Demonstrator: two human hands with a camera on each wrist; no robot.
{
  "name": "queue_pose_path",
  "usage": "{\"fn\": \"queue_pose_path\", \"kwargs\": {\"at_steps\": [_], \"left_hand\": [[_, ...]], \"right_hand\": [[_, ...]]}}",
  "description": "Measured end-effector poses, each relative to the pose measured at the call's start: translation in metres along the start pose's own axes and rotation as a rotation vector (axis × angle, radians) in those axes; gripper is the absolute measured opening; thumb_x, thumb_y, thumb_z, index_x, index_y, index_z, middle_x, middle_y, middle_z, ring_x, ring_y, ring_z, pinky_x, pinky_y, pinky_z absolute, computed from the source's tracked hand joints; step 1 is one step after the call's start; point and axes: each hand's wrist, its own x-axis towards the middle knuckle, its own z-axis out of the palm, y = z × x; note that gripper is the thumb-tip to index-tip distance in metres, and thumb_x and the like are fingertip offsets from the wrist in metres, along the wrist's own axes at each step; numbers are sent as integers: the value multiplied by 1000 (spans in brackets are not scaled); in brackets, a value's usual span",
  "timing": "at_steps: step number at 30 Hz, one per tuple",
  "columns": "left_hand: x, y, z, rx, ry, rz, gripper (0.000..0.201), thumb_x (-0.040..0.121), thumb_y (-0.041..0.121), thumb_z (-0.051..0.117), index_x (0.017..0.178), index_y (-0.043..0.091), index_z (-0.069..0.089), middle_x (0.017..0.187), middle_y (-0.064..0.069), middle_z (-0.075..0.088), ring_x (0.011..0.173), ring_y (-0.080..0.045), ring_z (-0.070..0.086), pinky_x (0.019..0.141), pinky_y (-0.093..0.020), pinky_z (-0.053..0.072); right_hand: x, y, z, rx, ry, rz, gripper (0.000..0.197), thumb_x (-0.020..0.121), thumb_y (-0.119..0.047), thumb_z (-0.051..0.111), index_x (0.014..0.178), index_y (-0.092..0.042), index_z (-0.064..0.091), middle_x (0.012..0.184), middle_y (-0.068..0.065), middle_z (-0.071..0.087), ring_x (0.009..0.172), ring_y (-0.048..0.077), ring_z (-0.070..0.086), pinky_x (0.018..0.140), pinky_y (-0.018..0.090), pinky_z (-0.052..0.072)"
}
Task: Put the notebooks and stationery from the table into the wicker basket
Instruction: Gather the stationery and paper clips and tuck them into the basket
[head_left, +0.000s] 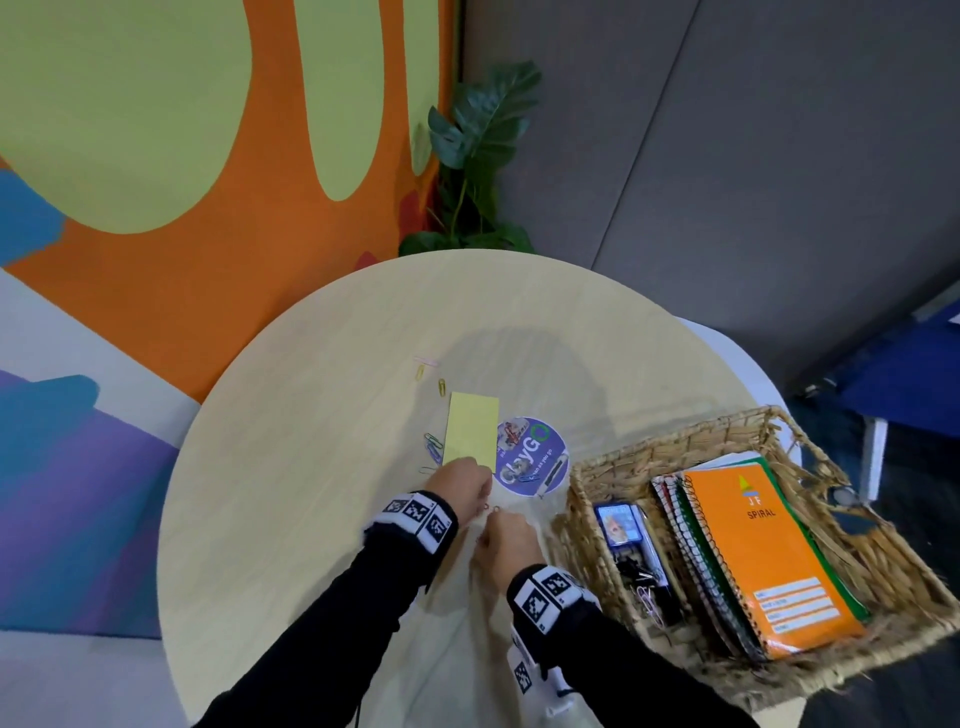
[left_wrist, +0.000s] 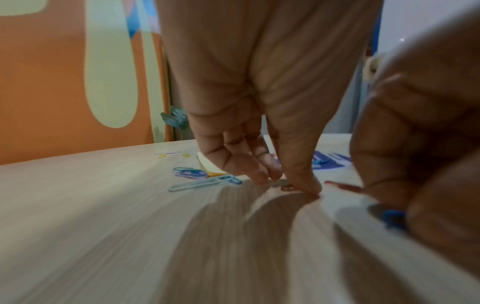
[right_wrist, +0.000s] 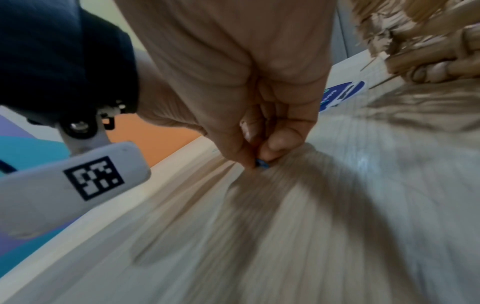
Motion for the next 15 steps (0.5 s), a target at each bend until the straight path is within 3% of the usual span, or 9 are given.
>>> {"fn": "queue_pose_path", "kwargs": {"at_steps": [5, 8, 11, 15], "left_hand": [[9, -2, 4, 107, -86, -12, 7, 84, 3, 58, 85, 3, 65, 115, -18, 63, 104, -33, 63, 90, -35, 47], [11, -3, 10, 150, -87, -14, 23, 88, 10, 57, 106, -2, 62, 118, -20, 58, 109, -36, 59, 93, -40, 46], [8, -2, 12, 156, -114, -13, 22, 90, 9, 53, 107, -3, 60, 118, -23, 62, 110, -35, 60, 92, -38, 44], [-4, 1, 4, 93, -78, -40, 9, 91, 5, 44, 96, 7, 51, 114, -22, 62, 104, -35, 59, 85, -38, 46]], "right_hand": [[-25, 1, -22, 34, -68, -50, 21, 89, -6, 47, 100, 1, 64, 111, 24, 65, 103, 36, 62, 83, 37, 49], [-54, 8, -56, 152, -51, -142, 12, 83, -12, 56, 80, -4, 65, 92, 15, 71, 89, 29, 65, 70, 30, 46], [-85, 34, -104, 302, 37, -202, 10, 81, -15, 61, 72, -18, 61, 71, -2, 62, 67, 11, 55, 58, 21, 39], [-95, 91, -149, 252, 92, -152, 6, 83, -14, 61, 87, -18, 64, 66, -6, 61, 54, 2, 50, 51, 13, 35]]}}
